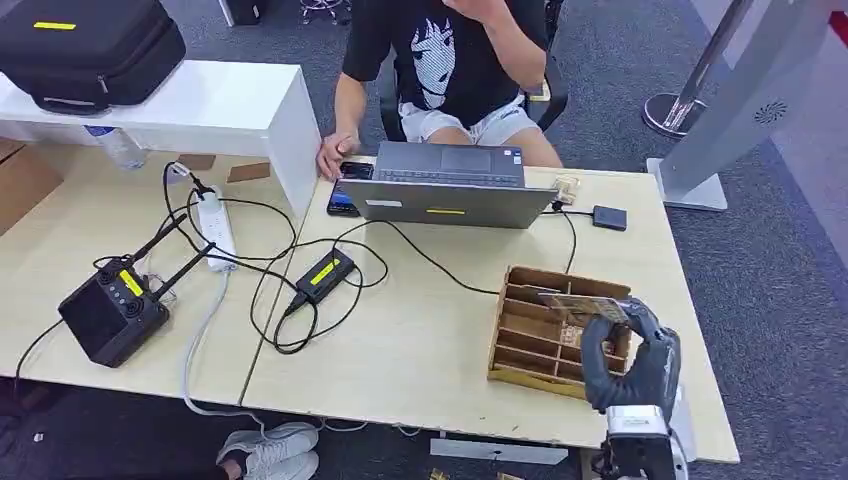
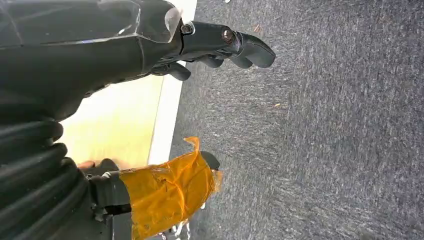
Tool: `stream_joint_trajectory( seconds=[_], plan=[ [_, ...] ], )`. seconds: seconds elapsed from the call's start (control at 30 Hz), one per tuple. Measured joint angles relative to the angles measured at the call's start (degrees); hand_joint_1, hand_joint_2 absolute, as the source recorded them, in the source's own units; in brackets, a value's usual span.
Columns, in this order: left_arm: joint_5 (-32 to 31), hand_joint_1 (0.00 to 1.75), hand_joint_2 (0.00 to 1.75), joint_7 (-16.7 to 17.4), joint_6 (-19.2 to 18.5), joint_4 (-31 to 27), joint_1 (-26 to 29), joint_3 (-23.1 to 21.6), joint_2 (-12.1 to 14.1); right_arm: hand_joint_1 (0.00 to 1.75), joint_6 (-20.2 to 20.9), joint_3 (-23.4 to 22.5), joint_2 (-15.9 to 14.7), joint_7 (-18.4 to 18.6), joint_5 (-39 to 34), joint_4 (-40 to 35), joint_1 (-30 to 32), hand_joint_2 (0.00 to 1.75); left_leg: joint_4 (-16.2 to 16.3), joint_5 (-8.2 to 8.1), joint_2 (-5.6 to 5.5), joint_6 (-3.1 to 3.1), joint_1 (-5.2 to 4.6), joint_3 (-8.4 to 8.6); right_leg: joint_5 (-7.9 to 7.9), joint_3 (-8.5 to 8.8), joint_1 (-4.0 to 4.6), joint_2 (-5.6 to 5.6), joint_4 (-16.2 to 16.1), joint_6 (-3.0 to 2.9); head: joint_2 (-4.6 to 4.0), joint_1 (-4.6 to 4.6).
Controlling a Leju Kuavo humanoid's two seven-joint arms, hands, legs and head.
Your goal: Pass the card to the sensor for recognition and then transmit it.
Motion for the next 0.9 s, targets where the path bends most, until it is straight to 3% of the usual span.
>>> stream_joint_trajectory(
  seconds=[0.23, 0.7, 0.9],
  plan=[
    [0.15, 0.00, 1.75, 0.26, 0.35, 0.00, 0.00, 0.02, -0.02, 1.75, -1.34, -7.68, -0.28, 2.25, 0.50, 2.67, 0.06, 1.75, 0.00, -0.01, 0.01, 0.00, 0.00, 0.00, -0.01, -0.01, 0.00, 0.01, 0.00, 0.00, 0.00, 0.00],
    [0.15, 0.00, 1.75, 0.31, 0.48, 0.00, -0.01, 0.02, -0.02, 1.75, -2.29, -10.91, -0.31, 3.19, -0.28, 4.51, 0.09, 1.75, 0.00, -0.01, 0.00, 0.00, 0.00, 0.00, -0.02, -0.01, 0.00, 0.00, -0.01, -0.01, 0.00, -0.02],
    [0.37, 0.00, 1.75, 0.72, 0.61, 0.00, 0.00, 0.04, -0.02, 1.75, -4.92, -18.42, -0.31, 5.21, -0.12, 6.51, 0.49, 1.75, 0.00, -0.01, -0.01, 0.01, -0.03, -0.01, -0.01, 0.00, -0.02, -0.02, -0.04, 0.00, 0.00, 0.00]
  ],
)
